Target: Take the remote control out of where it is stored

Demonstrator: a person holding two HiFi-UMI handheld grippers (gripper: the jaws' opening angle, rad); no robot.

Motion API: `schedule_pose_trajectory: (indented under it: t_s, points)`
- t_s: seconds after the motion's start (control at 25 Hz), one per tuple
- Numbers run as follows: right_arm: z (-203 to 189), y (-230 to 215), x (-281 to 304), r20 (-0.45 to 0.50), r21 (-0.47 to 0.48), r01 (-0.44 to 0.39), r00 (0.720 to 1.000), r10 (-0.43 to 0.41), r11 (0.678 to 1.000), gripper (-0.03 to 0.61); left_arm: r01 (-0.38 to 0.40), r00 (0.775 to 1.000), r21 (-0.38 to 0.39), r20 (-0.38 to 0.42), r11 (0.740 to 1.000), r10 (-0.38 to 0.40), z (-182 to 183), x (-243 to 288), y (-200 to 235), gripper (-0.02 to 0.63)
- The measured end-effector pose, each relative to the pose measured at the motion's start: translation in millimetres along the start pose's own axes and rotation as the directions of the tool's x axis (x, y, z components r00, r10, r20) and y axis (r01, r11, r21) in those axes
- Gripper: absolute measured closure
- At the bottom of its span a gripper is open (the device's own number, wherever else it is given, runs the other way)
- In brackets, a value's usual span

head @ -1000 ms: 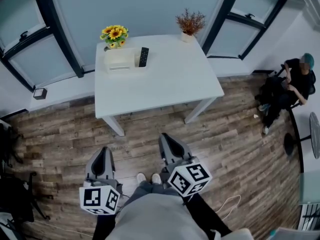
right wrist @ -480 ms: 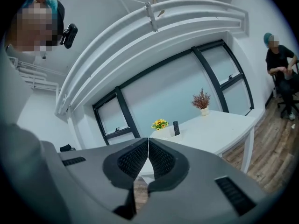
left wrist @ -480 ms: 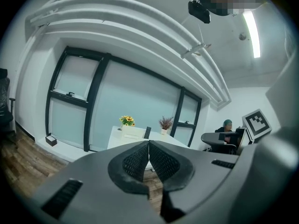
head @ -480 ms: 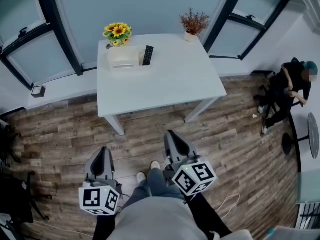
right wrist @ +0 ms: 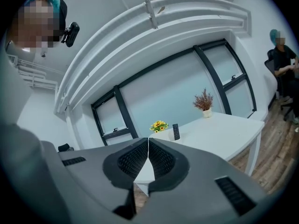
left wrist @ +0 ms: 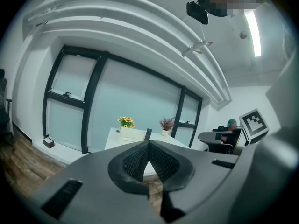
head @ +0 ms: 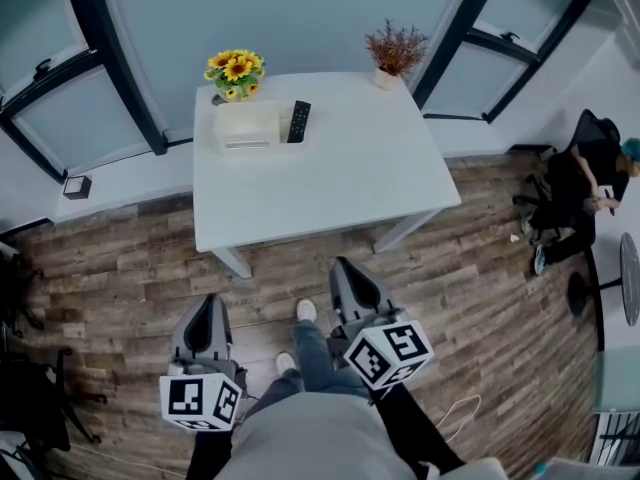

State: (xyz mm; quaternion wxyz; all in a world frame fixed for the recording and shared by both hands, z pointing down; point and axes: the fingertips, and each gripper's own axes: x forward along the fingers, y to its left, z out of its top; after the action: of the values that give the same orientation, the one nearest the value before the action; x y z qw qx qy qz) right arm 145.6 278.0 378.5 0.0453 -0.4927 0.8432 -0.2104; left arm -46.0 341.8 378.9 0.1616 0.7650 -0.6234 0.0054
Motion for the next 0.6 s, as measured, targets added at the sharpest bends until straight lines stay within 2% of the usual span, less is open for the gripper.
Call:
schedule_pose_trajectory:
  t_s: [0.6]
  points:
    - [32, -41, 90, -0.026, 0.005, -0.066, 0.997, 0.066, 0.998, 0.572, -0.054, 0.999, 0.011, -0.005, 0.998, 0.054, 25, 91, 5, 0.604]
